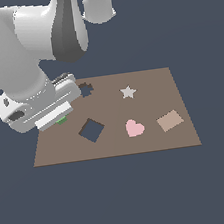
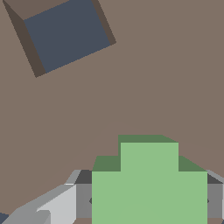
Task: Insert a designated object into the corresponding slot on a board.
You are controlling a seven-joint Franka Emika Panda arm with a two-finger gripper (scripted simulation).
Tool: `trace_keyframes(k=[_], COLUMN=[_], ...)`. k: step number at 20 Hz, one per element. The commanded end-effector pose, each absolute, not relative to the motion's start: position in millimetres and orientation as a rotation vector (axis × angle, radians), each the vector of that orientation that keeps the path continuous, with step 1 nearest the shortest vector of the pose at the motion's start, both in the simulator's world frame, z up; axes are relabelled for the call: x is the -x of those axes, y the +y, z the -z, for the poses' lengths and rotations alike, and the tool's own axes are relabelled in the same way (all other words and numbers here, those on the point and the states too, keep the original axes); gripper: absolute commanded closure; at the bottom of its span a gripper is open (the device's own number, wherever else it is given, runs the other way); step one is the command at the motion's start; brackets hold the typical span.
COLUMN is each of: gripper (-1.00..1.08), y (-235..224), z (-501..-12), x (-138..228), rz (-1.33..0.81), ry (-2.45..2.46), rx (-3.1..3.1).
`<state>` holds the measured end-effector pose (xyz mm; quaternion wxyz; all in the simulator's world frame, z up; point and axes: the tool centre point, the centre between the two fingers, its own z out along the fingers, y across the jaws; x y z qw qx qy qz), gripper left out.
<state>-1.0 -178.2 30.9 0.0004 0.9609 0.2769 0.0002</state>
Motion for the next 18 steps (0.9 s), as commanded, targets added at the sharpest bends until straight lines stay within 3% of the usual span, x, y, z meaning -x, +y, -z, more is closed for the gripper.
trace_keyframes(k=[1,18], gripper=[1.08,1.08], y=[-177.7,-174.1], z=[-29.9,-33.5], x=[1.1,1.5], rz=[0.0,0.001], ry=[0.871,0.923], rx=[-3.019,-3.003])
